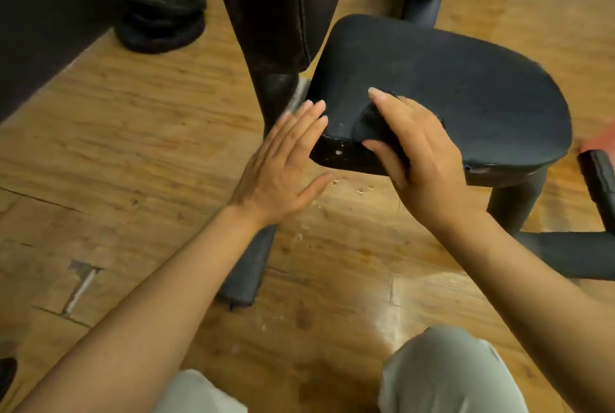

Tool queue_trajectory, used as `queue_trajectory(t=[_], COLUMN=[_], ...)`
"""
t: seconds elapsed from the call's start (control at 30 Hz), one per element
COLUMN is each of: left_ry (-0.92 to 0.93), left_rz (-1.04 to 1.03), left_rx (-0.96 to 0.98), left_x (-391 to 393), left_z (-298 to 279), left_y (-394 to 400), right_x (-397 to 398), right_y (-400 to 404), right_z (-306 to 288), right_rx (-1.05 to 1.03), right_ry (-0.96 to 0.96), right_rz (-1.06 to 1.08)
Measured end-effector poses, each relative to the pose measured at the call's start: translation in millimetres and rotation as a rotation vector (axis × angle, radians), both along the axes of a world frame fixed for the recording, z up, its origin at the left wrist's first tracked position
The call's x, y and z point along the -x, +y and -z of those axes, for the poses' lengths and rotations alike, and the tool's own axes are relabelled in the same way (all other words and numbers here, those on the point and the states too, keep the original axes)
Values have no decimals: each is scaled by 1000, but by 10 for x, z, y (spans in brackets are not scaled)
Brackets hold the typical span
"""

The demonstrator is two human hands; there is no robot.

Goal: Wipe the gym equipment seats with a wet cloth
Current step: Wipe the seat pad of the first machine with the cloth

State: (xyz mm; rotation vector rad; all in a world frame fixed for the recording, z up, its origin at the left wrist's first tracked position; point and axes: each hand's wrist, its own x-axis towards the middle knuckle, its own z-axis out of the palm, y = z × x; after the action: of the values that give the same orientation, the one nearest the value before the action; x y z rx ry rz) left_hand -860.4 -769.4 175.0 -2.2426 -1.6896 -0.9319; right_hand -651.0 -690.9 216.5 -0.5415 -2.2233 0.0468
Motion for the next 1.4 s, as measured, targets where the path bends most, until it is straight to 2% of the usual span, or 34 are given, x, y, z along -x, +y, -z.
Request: queue_trajectory(t=[0.2,0.47,0.6,0.8,0.9,1.1,1.27,1.4], left_ry=[10,47,66,111,88,-26,10,-50], left_rz=[146,246,221,180,194,285,238,218], left_rx=[-148,-292,-339,-464,-469,-364,-389,-418], left_x=[176,355,373,322,321,366,310,219], left_z=[290,464,516,561,566,531,567,611], left_y=[175,290,411,453,478,471,447,446], right_x=[183,451,664,-32,-18,619,21,137], right_y=[-65,-45,-71,137,149,-40,68,54], right_z=[466,975,873,941,898,765,862,992], right_rx=[-478,-660,-664,-736,-763,-694,-629,-541], right_ry=[68,112,99,-142,-171,-50,-65,151], right_rz=[7,164,160,149,153,132,219,291])
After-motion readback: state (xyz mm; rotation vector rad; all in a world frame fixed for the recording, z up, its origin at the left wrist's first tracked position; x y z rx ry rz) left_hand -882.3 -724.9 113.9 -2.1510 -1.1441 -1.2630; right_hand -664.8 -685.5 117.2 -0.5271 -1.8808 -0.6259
